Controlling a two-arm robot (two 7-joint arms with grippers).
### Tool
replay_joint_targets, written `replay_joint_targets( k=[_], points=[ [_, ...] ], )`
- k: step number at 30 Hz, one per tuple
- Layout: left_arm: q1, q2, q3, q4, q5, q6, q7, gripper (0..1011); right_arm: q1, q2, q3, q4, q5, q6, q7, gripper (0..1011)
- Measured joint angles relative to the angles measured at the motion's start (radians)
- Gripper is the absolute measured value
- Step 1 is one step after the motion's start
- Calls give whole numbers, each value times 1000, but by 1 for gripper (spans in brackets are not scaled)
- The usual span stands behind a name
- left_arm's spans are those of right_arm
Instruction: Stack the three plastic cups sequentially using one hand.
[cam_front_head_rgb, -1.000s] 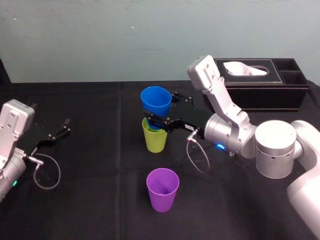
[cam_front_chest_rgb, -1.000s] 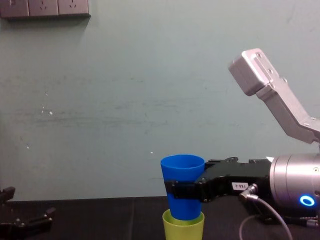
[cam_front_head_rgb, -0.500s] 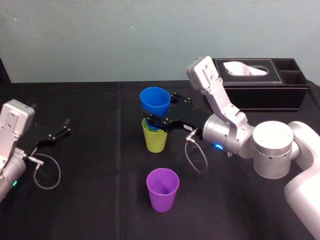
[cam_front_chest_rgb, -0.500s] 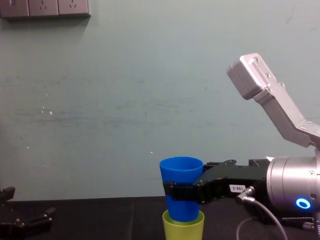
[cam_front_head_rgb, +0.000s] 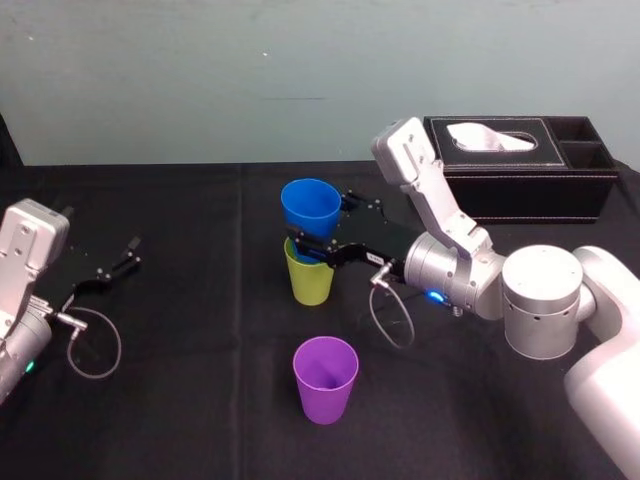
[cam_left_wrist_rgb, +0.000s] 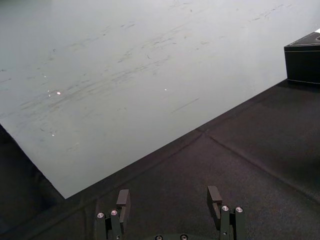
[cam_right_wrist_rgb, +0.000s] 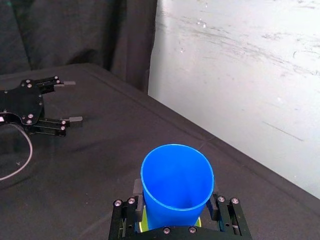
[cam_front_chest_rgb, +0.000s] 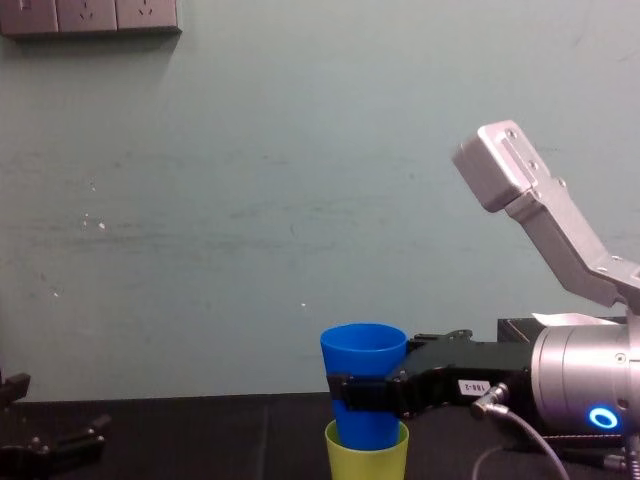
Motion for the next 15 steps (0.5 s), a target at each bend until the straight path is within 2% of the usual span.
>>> replay_joint_targets(
  k=[15],
  points=[
    [0, 0, 0, 0, 0, 0, 0, 1010, 0, -8, -3, 21, 1, -8, 1, 729]
  ],
)
